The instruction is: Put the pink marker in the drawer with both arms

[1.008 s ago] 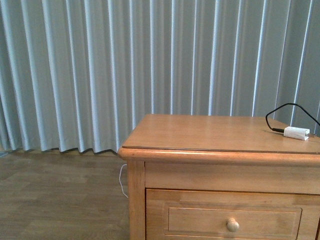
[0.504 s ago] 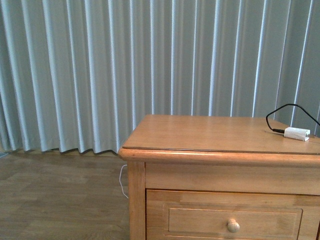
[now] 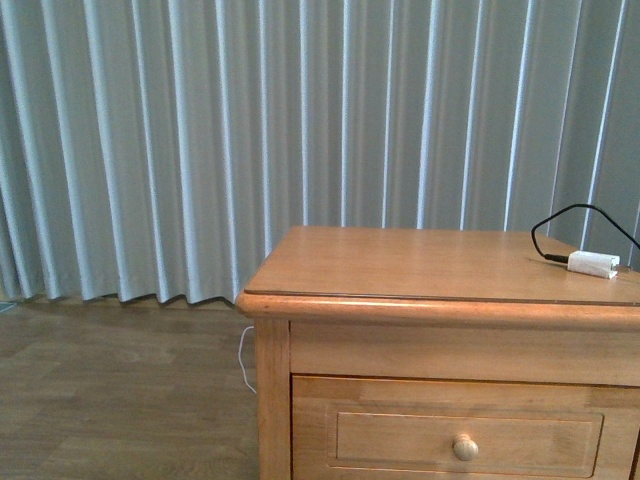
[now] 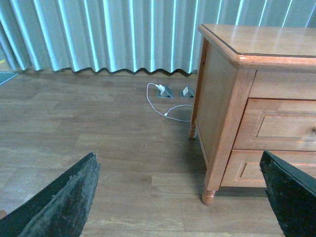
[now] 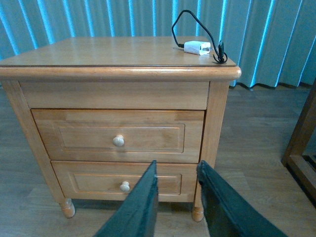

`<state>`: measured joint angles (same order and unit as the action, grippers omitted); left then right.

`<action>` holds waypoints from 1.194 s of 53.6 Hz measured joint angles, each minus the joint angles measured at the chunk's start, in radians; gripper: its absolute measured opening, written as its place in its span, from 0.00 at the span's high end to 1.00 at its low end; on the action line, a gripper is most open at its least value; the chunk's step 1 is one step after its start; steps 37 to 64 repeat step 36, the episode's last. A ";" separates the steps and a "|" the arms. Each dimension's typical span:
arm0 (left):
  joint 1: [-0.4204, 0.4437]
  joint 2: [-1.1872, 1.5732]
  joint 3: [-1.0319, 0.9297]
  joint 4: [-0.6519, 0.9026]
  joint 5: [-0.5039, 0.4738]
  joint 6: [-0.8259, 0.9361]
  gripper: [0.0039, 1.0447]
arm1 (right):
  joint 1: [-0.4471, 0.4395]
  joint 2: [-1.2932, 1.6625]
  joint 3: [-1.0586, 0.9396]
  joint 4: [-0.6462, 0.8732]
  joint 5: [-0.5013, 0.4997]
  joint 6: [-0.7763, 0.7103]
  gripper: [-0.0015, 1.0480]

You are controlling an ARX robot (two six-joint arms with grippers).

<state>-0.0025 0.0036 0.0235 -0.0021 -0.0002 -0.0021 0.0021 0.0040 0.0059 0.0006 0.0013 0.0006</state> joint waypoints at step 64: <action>0.000 0.000 0.000 0.000 0.000 0.000 0.06 | 0.000 0.000 0.000 0.000 0.000 0.000 0.09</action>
